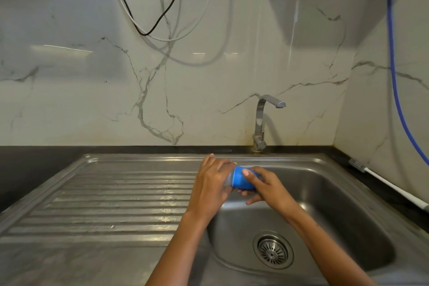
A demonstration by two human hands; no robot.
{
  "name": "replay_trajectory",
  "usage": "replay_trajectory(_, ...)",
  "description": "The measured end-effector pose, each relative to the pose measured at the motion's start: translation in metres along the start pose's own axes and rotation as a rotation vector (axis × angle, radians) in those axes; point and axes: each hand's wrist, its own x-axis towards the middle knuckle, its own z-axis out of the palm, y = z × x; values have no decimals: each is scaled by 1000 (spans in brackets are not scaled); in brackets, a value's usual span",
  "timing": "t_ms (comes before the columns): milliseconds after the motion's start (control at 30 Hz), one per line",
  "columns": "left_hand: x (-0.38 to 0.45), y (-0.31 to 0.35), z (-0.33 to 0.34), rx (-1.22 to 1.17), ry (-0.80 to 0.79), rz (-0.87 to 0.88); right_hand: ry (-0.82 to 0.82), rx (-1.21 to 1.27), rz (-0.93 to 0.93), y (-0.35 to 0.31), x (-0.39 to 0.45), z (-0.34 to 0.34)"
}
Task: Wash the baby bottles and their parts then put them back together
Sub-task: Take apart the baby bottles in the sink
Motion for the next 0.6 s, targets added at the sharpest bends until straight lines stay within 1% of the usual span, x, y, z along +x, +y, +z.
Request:
replay_trajectory(33,1,-1,0,-13,-4,-10,-1,-12,-29,0,0,0)
replay_trajectory(67,2,-1,0,-21,-13,-20,-3,-85,-79,-1,0,-2)
replay_trajectory(133,1,-1,0,-44,-35,-42,-2,-344,-210,-1,0,-8)
replay_trajectory(167,0,0,0,-56,-38,-50,-2,-429,-274,-2,0,-11)
replay_trajectory(200,-1,1,0,-61,-33,-53,-8,-456,-316,-3,0,-14)
replay_trajectory(267,-1,-1,0,-45,-15,-46,-18,-397,-327,-4,1,-15)
replay_trajectory(300,-1,-2,0,-29,-12,-38,-17,-350,-278,-4,0,-13)
replay_trajectory(367,-4,-1,1,1,-17,-17,-1,-227,-97,-3,-3,-4)
replay_trajectory(400,-5,-1,2,9,-22,-5,18,-197,-37,-1,-5,1)
replay_trajectory(500,-3,1,2,-14,-43,-11,103,-252,-67,5,-3,8)
replay_trajectory(567,0,0,1,-40,-45,-37,105,-258,-134,2,0,4)
replay_trajectory(600,1,0,0,-53,-45,-46,91,-304,-198,0,1,0)
